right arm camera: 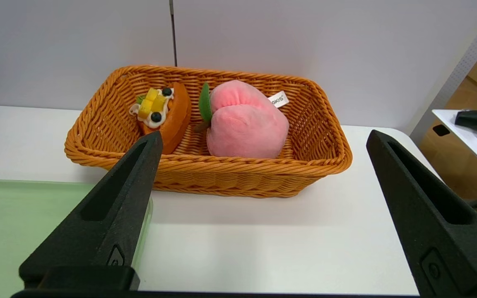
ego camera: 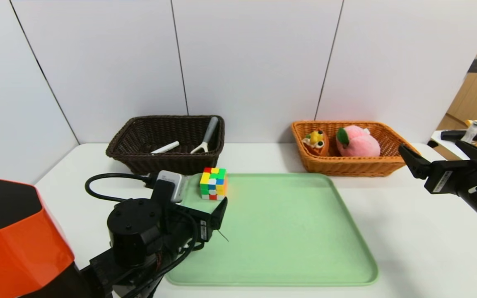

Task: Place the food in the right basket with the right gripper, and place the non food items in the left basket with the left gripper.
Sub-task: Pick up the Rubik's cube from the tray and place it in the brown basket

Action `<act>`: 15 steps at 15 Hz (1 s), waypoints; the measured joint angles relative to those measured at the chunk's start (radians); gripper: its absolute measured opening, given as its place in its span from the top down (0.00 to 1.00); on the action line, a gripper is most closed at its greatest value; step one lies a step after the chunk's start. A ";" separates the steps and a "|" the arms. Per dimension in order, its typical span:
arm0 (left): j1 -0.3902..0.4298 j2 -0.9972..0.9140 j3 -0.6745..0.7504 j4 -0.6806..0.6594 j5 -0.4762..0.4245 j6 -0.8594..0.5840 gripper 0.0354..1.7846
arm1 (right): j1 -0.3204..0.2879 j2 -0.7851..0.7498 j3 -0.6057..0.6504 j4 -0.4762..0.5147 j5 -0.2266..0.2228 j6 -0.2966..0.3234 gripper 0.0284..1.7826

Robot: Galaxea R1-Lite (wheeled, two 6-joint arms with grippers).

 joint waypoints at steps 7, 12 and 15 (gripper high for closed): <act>-0.002 0.136 -0.085 -0.021 0.023 0.014 0.06 | 0.001 -0.003 0.025 -0.001 0.000 0.000 0.05; -0.002 0.195 -0.160 -0.021 0.050 0.026 0.06 | 0.001 -0.007 0.042 -0.002 0.000 0.001 0.05; 0.003 0.213 -0.194 -0.021 0.054 0.032 0.06 | 0.000 -0.007 0.060 -0.013 0.000 0.004 0.05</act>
